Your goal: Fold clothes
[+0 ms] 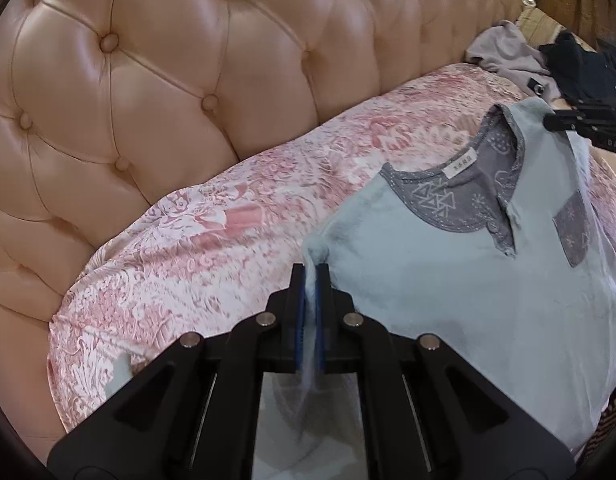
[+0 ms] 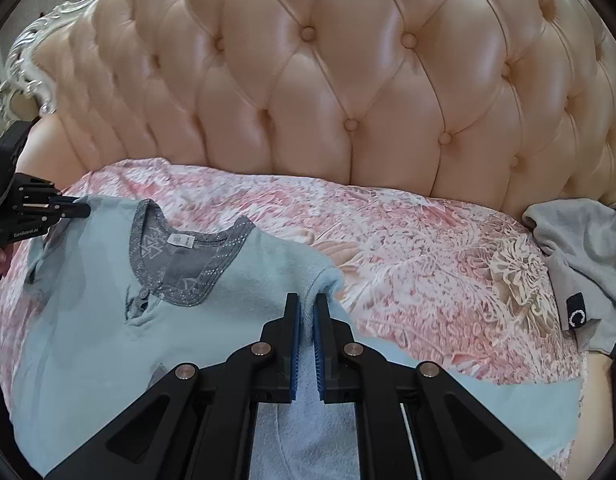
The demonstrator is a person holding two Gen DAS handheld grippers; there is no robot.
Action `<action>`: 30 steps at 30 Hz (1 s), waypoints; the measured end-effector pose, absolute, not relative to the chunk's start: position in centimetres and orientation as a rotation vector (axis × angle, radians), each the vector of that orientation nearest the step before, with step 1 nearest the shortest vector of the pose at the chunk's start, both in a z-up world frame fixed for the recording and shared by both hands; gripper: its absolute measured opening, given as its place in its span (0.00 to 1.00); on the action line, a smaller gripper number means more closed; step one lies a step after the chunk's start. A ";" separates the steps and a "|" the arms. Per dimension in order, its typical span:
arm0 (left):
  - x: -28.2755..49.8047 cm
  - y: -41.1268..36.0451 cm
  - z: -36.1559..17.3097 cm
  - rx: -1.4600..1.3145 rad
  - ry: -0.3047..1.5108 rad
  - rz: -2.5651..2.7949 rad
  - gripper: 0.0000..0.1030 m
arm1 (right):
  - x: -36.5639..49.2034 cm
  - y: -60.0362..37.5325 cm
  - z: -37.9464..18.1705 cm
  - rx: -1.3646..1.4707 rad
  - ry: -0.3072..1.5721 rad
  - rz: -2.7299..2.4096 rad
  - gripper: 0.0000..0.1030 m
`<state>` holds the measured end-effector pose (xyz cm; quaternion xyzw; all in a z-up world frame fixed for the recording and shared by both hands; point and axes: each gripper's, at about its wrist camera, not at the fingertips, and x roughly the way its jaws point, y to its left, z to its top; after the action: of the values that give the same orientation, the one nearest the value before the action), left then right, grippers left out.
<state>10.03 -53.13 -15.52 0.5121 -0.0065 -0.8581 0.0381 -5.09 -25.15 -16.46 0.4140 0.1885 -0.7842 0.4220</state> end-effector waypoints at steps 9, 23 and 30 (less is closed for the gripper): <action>8.3 -54.9 -21.0 1.627 0.120 -2.496 0.11 | -7.8 -28.5 -22.8 1.198 0.561 -1.907 0.08; 19.5 -57.8 -10.7 1.188 0.367 -2.504 0.88 | -7.4 -17.3 -13.8 1.253 0.258 -1.912 0.64; 29.5 -48.2 -11.8 1.322 0.474 -2.534 0.88 | 4.4 -7.9 -15.9 1.299 0.175 -1.799 0.64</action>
<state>29.47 -48.18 -11.77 0.4530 0.1623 -0.8681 0.1219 4.43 -7.94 -15.91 0.5235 0.0704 -0.7250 0.4421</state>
